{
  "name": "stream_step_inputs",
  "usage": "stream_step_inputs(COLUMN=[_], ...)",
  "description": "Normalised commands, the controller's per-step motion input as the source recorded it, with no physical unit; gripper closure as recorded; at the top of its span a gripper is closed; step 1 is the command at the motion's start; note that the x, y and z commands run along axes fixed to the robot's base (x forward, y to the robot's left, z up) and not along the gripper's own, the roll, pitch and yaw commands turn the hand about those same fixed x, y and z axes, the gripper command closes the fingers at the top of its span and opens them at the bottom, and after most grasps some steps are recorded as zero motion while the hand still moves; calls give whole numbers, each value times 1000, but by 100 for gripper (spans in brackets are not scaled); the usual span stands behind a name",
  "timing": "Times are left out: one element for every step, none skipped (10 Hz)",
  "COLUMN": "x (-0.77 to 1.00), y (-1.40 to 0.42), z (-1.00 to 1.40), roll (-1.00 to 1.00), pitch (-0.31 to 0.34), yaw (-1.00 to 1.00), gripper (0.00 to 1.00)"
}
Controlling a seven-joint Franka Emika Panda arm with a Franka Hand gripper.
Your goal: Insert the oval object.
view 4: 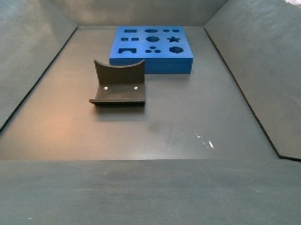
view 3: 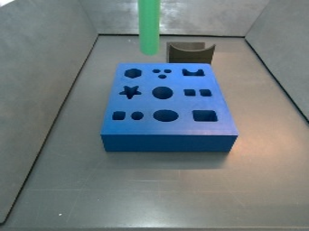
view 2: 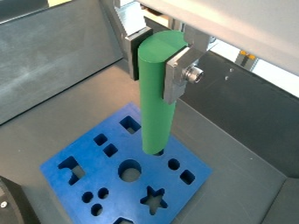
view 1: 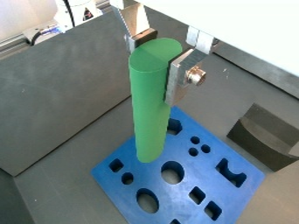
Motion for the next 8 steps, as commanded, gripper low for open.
stream_step_inputs(x=[0, 43, 0, 0, 0, 46, 151, 263], y=[-60, -194, -197, -197, -200, -200, -203, -209], z=[0, 0, -26, -26, -49, -171, -231, -311], roll=[51, 0, 0, 0, 0, 41, 69, 114], pitch=[9, 0, 0, 0, 0, 0, -3, -14], yaw=[-23, -866, -974, -977, -971, -929, -854, -769], gripper=[100, 100, 100, 100, 100, 100, 100, 100])
